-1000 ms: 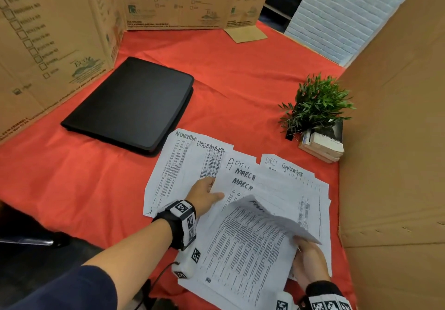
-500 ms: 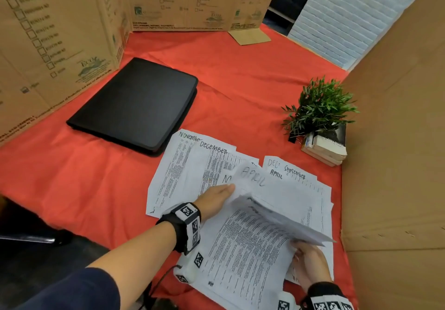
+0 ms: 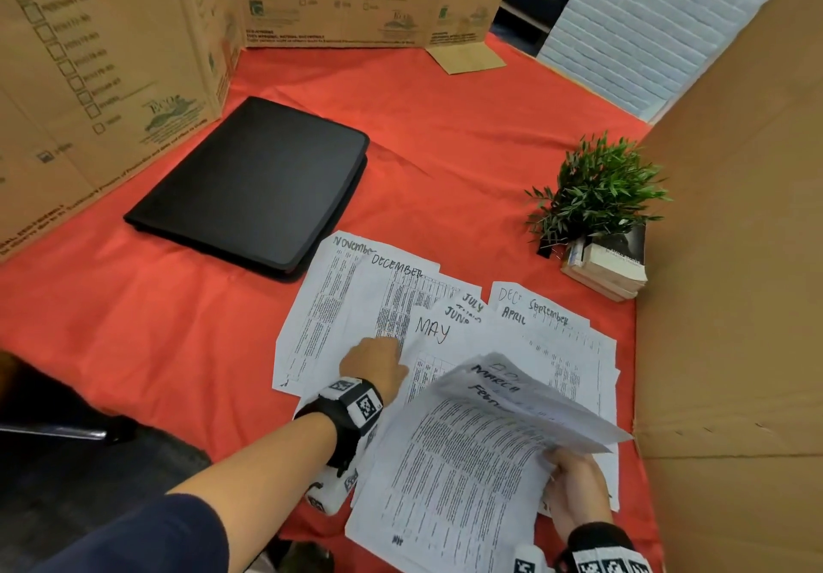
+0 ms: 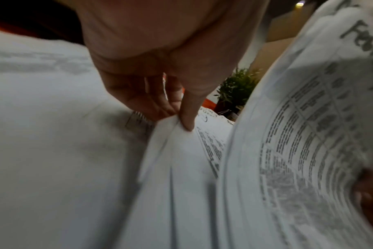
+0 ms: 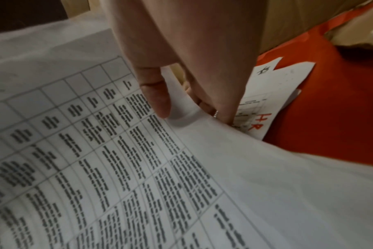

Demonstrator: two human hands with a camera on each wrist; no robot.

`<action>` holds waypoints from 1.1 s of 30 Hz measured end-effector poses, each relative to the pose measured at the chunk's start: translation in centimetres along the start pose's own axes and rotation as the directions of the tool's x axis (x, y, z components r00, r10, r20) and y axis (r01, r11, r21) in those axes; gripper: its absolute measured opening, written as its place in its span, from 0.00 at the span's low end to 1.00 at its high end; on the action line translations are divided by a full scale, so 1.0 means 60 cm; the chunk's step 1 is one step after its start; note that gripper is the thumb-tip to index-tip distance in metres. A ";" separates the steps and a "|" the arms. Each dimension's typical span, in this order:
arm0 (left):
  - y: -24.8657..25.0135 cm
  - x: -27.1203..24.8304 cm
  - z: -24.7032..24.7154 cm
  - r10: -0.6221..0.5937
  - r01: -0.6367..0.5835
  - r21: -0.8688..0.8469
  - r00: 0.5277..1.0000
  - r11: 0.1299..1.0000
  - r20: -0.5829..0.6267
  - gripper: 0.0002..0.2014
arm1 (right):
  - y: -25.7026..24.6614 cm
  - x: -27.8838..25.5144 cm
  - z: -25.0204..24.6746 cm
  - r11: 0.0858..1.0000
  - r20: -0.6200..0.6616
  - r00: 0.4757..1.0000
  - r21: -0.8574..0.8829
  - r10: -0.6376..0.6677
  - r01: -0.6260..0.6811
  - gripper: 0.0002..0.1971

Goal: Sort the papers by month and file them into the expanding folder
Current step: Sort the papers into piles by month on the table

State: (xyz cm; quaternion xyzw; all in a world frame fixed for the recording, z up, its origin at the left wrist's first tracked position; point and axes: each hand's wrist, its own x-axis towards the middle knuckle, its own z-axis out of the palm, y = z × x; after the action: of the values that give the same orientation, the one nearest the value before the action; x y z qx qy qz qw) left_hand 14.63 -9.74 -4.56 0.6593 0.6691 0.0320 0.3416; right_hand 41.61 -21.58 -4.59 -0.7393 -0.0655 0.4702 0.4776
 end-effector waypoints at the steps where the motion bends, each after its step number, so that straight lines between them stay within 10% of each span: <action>1: 0.002 0.000 -0.001 0.051 -0.050 0.062 0.999 0.997 -0.017 0.12 | -0.004 -0.001 0.001 1.000 -0.001 1.000 -0.025 0.004 -0.004 0.11; 5: 0.010 0.000 -0.009 0.239 -0.221 0.209 0.969 0.953 -0.063 0.19 | -0.013 -0.002 0.005 0.998 0.006 1.000 -0.061 0.013 -0.012 0.08; 9: 0.007 0.012 -0.011 0.278 -0.281 -0.048 0.959 0.959 -0.058 0.13 | -0.013 0.004 0.007 0.997 -0.021 0.998 -0.053 0.052 -0.053 0.08; 21: 0.002 0.009 -0.012 0.153 -0.148 -0.208 0.988 0.967 0.008 0.14 | -0.024 -0.001 0.022 0.987 -0.001 0.999 -0.153 0.049 -0.049 0.06; 26: -0.029 0.021 -0.023 -0.176 0.134 -0.173 0.951 0.976 -0.256 0.20 | -0.022 0.003 0.028 0.995 -0.025 0.998 -0.085 0.057 -0.059 0.09; 30: -0.044 0.031 -0.029 -0.324 0.290 -0.204 0.934 0.935 -0.154 0.32 | -0.012 0.014 0.026 0.999 -0.037 0.999 -0.040 0.027 -0.029 0.17; 33: -0.043 0.036 -0.020 -0.230 0.215 -0.189 0.971 0.958 -0.062 0.22 | -0.007 0.022 0.027 1.000 -0.067 0.998 -0.006 0.014 -0.014 0.17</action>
State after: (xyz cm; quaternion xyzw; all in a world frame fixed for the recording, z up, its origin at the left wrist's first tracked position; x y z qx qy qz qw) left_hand 12.04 -7.63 -5.79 0.5443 0.7470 0.0814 0.3731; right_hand 41.25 -19.60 -5.29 -0.7567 -0.0459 0.4482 0.4737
